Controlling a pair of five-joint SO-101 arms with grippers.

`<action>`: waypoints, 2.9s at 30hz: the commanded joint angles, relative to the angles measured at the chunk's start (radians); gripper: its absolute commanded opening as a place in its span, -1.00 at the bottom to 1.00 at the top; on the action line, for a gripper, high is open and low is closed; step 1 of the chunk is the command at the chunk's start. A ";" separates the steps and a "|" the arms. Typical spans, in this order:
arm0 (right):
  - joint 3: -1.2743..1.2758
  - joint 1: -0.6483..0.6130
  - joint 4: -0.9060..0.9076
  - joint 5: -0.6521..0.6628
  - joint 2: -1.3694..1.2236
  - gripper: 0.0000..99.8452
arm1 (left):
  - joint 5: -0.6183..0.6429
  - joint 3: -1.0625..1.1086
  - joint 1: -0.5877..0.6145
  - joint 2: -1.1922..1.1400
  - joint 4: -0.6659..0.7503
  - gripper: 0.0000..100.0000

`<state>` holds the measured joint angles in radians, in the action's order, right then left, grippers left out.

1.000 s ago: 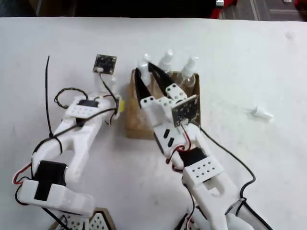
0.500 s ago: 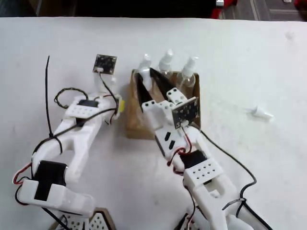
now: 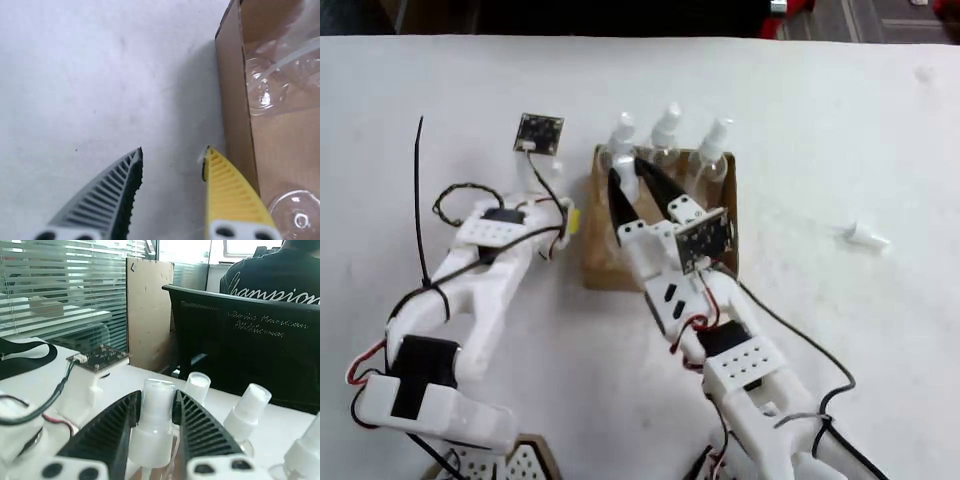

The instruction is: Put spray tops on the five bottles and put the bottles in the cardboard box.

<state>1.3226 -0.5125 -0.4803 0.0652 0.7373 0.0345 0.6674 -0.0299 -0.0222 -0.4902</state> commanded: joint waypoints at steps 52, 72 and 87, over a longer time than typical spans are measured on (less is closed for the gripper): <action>0.183 0.001 0.061 -0.011 0.355 -0.67 | -0.009 -0.063 -0.007 0.007 0.026 -0.62; 0.126 0.117 0.268 -0.003 0.498 -0.68 | -0.009 -0.063 -0.007 0.005 0.026 -0.62; 0.195 0.733 0.776 0.000 1.033 -0.68 | -0.009 -0.063 -0.007 0.005 0.026 -0.62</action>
<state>1.6402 0.1197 0.0261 0.0606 1.7806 0.0345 0.6674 -0.0299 -0.0222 -0.4902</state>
